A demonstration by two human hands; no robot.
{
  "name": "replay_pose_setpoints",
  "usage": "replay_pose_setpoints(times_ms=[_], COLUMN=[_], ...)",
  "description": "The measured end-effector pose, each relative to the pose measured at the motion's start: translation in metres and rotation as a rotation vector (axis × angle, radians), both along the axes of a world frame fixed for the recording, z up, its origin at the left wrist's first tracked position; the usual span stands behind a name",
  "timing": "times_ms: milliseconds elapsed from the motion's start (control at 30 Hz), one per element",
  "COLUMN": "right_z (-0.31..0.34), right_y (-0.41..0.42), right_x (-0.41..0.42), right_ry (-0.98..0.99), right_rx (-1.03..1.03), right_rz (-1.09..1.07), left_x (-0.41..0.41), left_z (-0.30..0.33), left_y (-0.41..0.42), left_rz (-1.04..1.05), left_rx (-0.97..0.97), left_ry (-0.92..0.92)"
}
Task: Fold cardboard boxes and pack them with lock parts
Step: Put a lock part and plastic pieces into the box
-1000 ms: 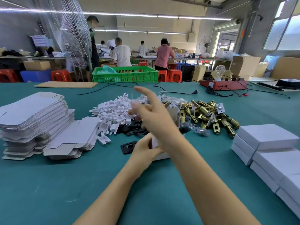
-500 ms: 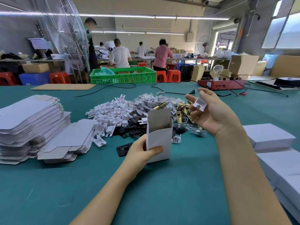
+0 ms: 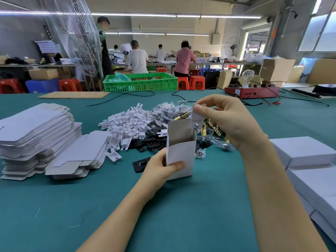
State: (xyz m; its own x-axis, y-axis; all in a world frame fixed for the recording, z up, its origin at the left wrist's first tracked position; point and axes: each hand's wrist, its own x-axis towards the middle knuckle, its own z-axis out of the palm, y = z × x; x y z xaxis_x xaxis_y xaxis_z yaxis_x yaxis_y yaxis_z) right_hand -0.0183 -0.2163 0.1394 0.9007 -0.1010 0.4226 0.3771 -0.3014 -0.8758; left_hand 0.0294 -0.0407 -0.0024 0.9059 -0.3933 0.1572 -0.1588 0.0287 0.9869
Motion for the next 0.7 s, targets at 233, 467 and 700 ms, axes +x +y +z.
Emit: replay_pose_setpoints(times_ms=[233, 467, 700], right_z=[-0.001, -0.003, -0.002], right_y=[0.020, 0.037, 0.034], right_x=[0.005, 0.006, 0.004], right_ry=[-0.002, -0.037, -0.009], right_rx=[-0.613, -0.759, -0.756], right_rz=[0.013, 0.046, 0.093], left_x=[0.000, -0.001, -0.001], left_z=[0.004, 0.006, 0.006], left_y=[0.001, 0.001, 0.002], left_rz=[-0.027, -0.032, -0.025], left_rx=[-0.047, -0.083, -0.085], left_ry=[0.051, 0.063, 0.061])
